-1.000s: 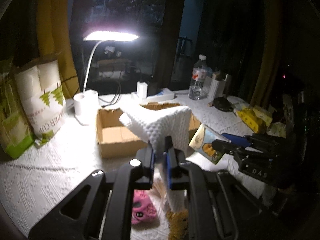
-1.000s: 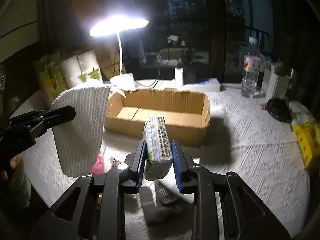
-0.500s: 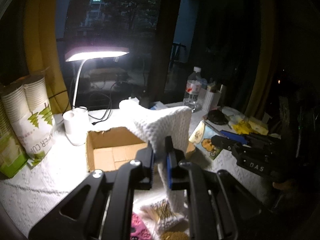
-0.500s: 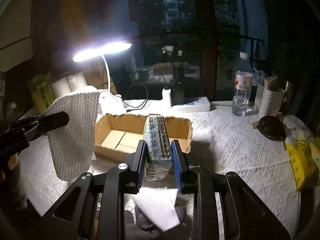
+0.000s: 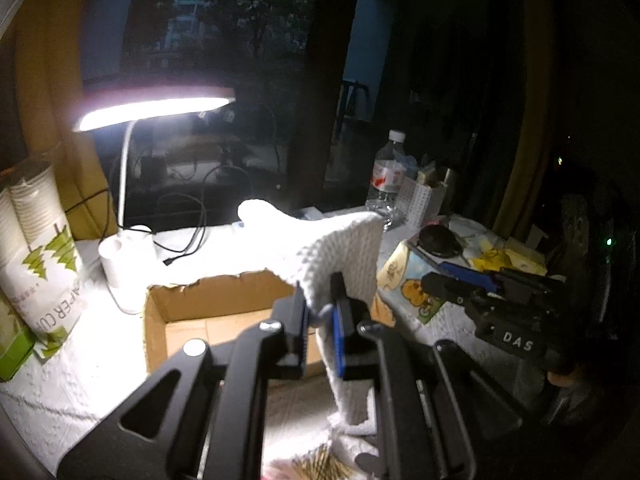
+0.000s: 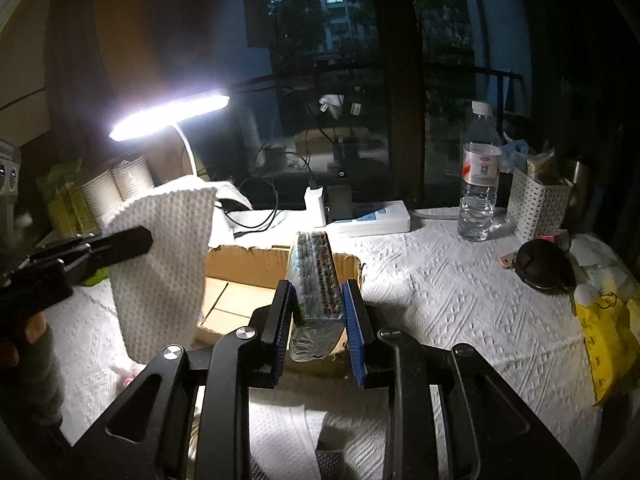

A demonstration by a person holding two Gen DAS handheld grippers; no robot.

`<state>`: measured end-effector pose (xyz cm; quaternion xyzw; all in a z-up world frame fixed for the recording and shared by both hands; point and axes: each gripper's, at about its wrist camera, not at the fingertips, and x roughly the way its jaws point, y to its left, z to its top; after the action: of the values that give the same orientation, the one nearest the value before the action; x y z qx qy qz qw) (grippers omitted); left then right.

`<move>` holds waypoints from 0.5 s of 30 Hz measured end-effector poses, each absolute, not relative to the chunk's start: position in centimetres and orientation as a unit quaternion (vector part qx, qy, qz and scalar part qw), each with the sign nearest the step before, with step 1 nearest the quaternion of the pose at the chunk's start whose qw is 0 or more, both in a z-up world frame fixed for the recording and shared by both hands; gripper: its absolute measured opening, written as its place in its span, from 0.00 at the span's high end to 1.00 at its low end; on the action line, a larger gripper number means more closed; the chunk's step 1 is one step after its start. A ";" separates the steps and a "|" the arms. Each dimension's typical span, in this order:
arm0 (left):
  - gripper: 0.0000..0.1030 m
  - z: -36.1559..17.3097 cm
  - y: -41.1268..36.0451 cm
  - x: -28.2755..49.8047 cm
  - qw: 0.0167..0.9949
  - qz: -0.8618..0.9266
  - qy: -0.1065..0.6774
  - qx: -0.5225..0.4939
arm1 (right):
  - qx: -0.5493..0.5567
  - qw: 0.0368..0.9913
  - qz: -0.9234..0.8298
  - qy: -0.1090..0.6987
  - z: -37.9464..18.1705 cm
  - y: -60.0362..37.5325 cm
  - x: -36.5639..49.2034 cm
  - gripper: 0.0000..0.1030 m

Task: Organize soft objects
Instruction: 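Carry the cloth with the left tool while the right tool carries the tissue pack into the box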

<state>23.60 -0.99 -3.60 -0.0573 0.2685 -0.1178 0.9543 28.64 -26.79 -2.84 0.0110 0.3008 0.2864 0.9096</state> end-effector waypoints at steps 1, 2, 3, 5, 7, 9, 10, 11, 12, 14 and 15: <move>0.91 -3.8 -1.3 24.1 0.953 -0.118 0.273 -0.056 | 0.013 0.910 0.286 0.301 -2.9 -26.8 28.8 0.74; 0.91 -4.0 -1.5 24.5 0.953 -0.117 0.276 -0.054 | 0.015 0.910 0.286 0.300 -3.0 -26.9 29.1 0.74; 0.91 -4.2 -1.8 24.9 0.952 -0.117 0.279 -0.051 | 0.018 0.910 0.286 0.300 -3.1 -26.9 29.3 0.74; 0.91 -4.7 -2.1 25.8 0.951 -0.114 0.283 -0.045 | 0.023 0.908 0.287 0.303 -3.4 -27.1 29.8 0.74; 0.91 -5.5 -2.5 26.9 0.950 -0.106 0.290 -0.038 | 0.028 0.906 0.289 0.307 -3.8 -27.2 30.4 0.74; 0.91 -6.4 -2.8 27.8 0.947 -0.104 0.302 -0.039 | 0.030 0.904 0.291 0.311 -4.2 -27.1 30.9 0.74; 0.91 -7.0 -2.9 28.5 0.945 -0.103 0.309 -0.040 | 0.031 0.903 0.293 0.313 -4.4 -27.0 31.2 0.74; 0.91 -7.4 -3.1 28.9 0.944 -0.101 0.313 -0.039 | 0.032 0.902 0.295 0.315 -4.6 -26.9 31.6 0.74; 0.91 -7.9 -3.2 29.5 0.942 -0.099 0.319 -0.040 | 0.032 0.901 0.296 0.316 -4.7 -26.8 31.8 0.74; 0.91 -8.7 -3.5 30.3 0.939 -0.099 0.328 -0.042 | 0.031 0.899 0.298 0.319 -5.1 -26.6 32.3 0.74; 0.91 -9.2 -3.7 30.8 0.936 -0.098 0.335 -0.043 | 0.032 0.898 0.300 0.321 -5.3 -26.5 32.5 0.74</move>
<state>30.84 -3.66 -9.16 -0.0432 0.3345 -0.0983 0.9363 32.55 -26.47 -5.30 0.0318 0.3209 0.2996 0.8979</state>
